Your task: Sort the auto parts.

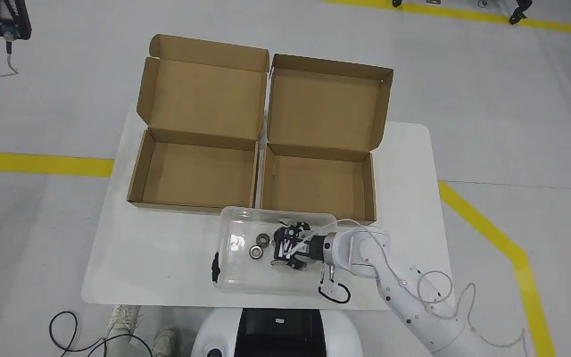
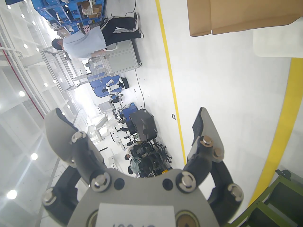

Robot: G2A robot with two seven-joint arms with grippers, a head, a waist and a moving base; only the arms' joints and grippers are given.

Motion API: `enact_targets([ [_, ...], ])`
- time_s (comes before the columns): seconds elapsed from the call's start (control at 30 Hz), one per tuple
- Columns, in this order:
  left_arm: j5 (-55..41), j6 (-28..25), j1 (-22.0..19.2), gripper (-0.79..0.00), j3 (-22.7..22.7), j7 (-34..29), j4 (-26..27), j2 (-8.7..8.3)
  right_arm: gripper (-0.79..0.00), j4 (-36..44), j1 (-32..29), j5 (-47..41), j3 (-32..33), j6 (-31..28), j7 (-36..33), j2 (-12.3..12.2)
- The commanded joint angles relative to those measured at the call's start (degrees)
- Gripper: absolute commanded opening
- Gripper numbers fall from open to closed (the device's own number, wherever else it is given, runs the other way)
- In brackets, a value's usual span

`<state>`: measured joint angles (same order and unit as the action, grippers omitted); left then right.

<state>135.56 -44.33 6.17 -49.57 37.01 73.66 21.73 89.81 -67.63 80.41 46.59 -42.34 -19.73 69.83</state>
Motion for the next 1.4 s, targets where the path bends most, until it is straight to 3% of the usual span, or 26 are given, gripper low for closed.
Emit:
enact_targets([
  [0.0, 0.0, 0.0, 0.0, 0.0, 0.0, 0.0, 0.0, 0.0, -0.105, -0.91, 0.46, 0.16, -0.71, 0.43, 0.26, 0.22],
  [0.13, 0.0, 0.0, 0.0, 0.0, 0.0, 0.0, 0.0, 0.0, -0.148, -2.12, 1.08, 0.81, -1.44, 1.41, 0.09, 0.46],
  [0.2, 0.0, 0.0, 0.0, 0.0, 0.0, 0.0, 0.0, 0.0, -0.228, -2.36, 1.14, 0.98, -1.54, 1.64, 0.08, 0.49],
  [0.23, 0.0, 0.0, 0.0, 0.0, 0.0, 0.0, 0.0, 0.0, -0.394, -2.44, 1.18, 1.08, -1.52, 1.63, 0.13, 0.47],
  [0.3, 0.0, 0.0, 0.0, 0.0, 0.0, 0.0, 0.0, 0.0, -0.606, -2.44, 1.19, 1.37, -1.5, 1.63, 0.02, 0.43],
  [0.33, 0.0, 0.0, 0.0, 0.0, 0.0, 0.0, 0.0, 0.0, -0.757, -2.4, 1.17, 1.51, -1.49, 1.52, -0.04, 0.39],
  [0.37, 0.0, 0.0, 0.0, 0.0, 0.0, 0.0, 0.0, 0.0, -0.785, -2.33, 1.13, 1.54, -1.43, 1.47, -0.06, 0.36],
  [0.57, 0.0, 0.0, 0.0, 0.0, 0.0, 0.0, 0.0, 0.0, -0.785, -0.85, 0.74, 1.05, -0.75, 0.5, 1.0, 0.07],
  [1.0, 0.0, 0.0, 0.0, 0.0, 0.0, 0.0, 0.0, 0.0, -0.785, 5.57, -2.29, -7.38, 6.51, -5.19, 15.65, -1.63],
  [1.37, 0.0, 0.0, 0.0, 0.0, 0.0, 0.0, 0.0, 0.0, -0.785, 11.27, 1.79, -16.36, 11.84, -6.2, 19.38, -1.91],
])
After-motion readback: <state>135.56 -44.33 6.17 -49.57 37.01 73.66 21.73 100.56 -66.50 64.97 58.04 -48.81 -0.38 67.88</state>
